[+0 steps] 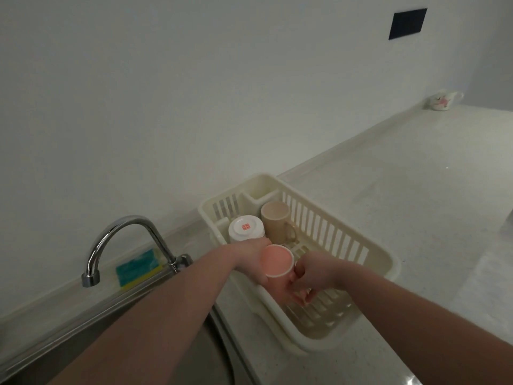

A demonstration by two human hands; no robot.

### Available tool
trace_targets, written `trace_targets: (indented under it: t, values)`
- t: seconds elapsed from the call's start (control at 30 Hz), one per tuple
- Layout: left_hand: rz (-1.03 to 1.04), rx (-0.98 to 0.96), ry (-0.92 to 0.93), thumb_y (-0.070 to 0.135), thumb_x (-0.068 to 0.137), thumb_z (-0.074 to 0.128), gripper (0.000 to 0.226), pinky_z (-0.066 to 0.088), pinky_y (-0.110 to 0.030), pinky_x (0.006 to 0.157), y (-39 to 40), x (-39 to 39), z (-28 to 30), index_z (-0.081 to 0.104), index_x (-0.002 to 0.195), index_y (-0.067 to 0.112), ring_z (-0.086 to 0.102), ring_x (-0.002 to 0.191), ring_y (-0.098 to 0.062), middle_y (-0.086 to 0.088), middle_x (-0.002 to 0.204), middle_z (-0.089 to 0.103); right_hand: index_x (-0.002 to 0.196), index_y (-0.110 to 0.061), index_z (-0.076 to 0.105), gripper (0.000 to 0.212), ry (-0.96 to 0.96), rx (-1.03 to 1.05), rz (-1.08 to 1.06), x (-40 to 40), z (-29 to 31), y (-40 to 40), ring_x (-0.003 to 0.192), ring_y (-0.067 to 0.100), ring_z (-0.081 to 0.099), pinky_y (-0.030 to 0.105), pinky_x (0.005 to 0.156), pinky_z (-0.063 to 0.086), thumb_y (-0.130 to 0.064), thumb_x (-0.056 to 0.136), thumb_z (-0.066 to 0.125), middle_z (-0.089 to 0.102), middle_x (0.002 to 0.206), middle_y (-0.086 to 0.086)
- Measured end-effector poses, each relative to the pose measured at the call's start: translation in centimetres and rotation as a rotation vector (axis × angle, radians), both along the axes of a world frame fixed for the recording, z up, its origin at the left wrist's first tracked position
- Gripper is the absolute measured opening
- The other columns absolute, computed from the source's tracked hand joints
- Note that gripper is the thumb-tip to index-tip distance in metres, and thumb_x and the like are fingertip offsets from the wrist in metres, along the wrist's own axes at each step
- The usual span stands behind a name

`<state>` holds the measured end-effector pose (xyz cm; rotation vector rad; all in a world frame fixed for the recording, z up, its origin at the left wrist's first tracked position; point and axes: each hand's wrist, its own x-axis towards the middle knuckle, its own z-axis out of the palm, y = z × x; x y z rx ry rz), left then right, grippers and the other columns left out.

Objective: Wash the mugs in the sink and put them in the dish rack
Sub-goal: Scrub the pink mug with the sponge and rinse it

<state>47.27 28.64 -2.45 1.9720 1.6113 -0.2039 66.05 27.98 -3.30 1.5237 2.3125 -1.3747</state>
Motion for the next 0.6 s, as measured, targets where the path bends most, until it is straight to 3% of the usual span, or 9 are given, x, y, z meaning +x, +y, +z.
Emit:
trace_targets:
  t: [0.1, 0.27, 0.4, 0.5, 0.6]
  values:
    - [-0.004, 0.014, 0.001, 0.027, 0.065, 0.085, 0.075, 0.048, -0.039, 0.098, -0.2, 0.0, 0.1, 0.044, 0.127, 0.021, 0.054, 0.115, -0.019, 0.001, 0.126, 0.054, 0.067, -0.011, 0.061, 0.019, -0.016, -0.002, 0.024, -0.3, -0.1, 0.1, 0.070, 0.014, 0.065, 0.029, 0.067, 0.060, -0.013, 0.084, 0.069, 0.060, 0.077, 0.000]
    - [0.057, -0.019, -0.109, 0.042, 0.063, 0.085, 0.076, 0.047, -0.039, 0.100, -1.1, 0.2, 0.4, 0.047, 0.126, 0.026, 0.055, 0.113, -0.015, 0.006, 0.123, 0.055, 0.066, -0.009, 0.063, 0.022, -0.040, 0.011, 0.048, -0.6, -0.2, -0.2, 0.053, 0.001, 0.063, 0.019, 0.061, 0.057, -0.021, 0.083, 0.071, 0.063, 0.069, -0.003]
    - [0.114, 0.005, -0.155, 0.045, 0.074, 0.076, 0.071, 0.046, -0.041, 0.101, -2.1, 0.2, 0.5, 0.044, 0.134, 0.024, 0.052, 0.119, -0.019, 0.003, 0.131, 0.051, 0.082, 0.003, 0.068, 0.025, -0.024, -0.008, 0.036, -0.8, -0.5, -0.3, 0.066, 0.009, 0.068, 0.024, 0.067, 0.059, -0.022, 0.082, 0.072, 0.069, 0.078, 0.005]
    - [0.149, 0.013, -0.183, 0.047, 0.080, 0.071, 0.069, 0.044, -0.042, 0.104, -2.9, 0.0, 0.7, 0.042, 0.138, 0.022, 0.049, 0.121, -0.020, 0.003, 0.135, 0.048, 0.074, -0.003, 0.065, 0.021, -0.016, 0.002, 0.025, -0.8, -0.6, -0.6, 0.069, 0.012, 0.067, 0.024, 0.066, 0.059, -0.022, 0.083, 0.071, 0.067, 0.076, 0.004]
    - [0.173, 0.028, -0.183, 0.044, 0.084, 0.067, 0.058, 0.043, -0.043, 0.103, -3.5, -0.5, 0.7, 0.047, 0.133, 0.023, 0.052, 0.120, -0.022, 0.000, 0.133, 0.052, 0.077, -0.004, 0.065, 0.019, -0.051, 0.021, 0.021, -0.9, -0.5, -1.0, 0.064, 0.006, 0.064, 0.019, 0.060, 0.057, -0.022, 0.085, 0.067, 0.064, 0.073, 0.002]
